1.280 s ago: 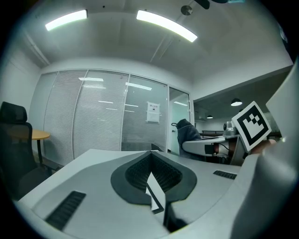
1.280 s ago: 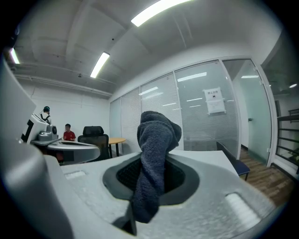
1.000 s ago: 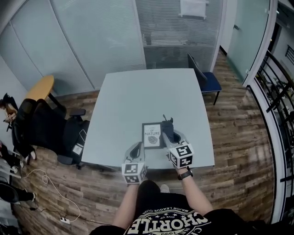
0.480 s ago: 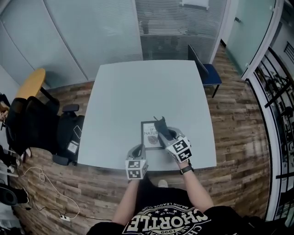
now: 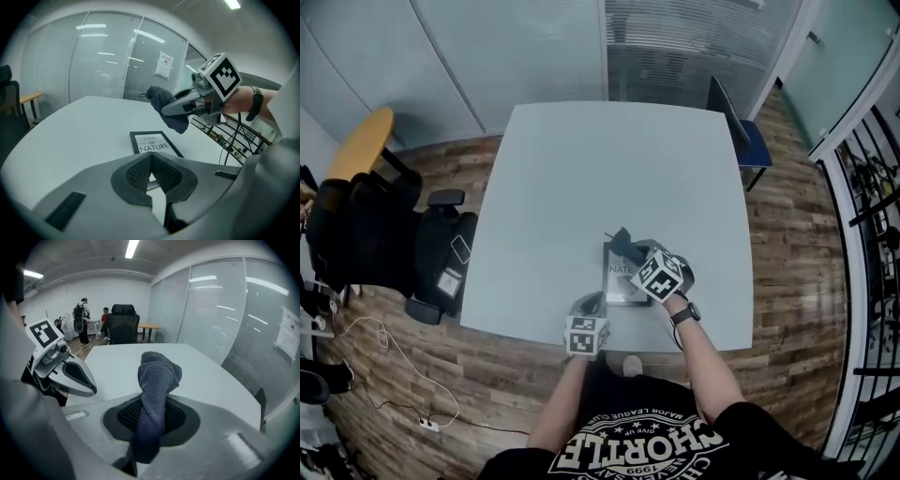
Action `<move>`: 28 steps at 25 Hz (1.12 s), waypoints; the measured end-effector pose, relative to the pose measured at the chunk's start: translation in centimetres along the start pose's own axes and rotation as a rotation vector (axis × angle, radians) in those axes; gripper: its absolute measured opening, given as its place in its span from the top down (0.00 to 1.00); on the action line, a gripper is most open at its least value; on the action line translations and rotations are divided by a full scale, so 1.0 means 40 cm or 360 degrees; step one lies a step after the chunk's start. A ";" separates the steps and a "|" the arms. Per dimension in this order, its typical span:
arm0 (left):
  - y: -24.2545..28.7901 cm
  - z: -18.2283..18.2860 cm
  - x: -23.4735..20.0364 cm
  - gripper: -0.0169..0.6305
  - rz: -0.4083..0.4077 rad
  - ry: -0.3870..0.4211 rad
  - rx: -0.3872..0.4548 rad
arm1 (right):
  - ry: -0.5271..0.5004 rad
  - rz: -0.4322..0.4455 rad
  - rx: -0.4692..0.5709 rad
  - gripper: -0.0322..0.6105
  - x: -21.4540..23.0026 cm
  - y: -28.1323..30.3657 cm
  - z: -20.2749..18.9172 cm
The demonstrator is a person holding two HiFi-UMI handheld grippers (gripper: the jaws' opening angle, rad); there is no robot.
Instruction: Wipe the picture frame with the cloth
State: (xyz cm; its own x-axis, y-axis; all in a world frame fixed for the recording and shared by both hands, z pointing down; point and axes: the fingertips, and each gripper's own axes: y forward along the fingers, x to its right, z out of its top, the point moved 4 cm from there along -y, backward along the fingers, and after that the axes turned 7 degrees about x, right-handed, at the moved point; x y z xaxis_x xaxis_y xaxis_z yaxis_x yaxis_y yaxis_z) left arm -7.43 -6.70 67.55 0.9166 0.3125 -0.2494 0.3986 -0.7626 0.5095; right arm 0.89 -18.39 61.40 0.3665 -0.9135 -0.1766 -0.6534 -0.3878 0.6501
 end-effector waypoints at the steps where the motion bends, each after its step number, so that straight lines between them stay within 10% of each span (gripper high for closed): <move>1: 0.012 -0.008 -0.009 0.96 -0.0013 -0.0006 -0.0021 | -0.0060 0.0015 -0.0048 0.83 0.004 0.026 -0.001; 12: 0.086 -0.064 -0.047 0.96 -0.0173 -0.0032 -0.0231 | -0.0574 0.0209 -0.0562 0.83 0.004 0.262 -0.051; 28: 0.104 -0.123 -0.027 0.96 -0.0170 0.0073 -0.0566 | -0.0647 0.0302 -0.0830 0.83 -0.012 0.295 -0.159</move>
State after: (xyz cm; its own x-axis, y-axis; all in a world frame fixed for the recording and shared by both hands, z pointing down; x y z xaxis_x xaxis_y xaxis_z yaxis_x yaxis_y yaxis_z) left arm -6.62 -7.44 74.00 0.8664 0.4110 -0.2836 0.4707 -0.4825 0.7387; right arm -2.79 -21.77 73.84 -0.0669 -0.9729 -0.2212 -0.2401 -0.1994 0.9500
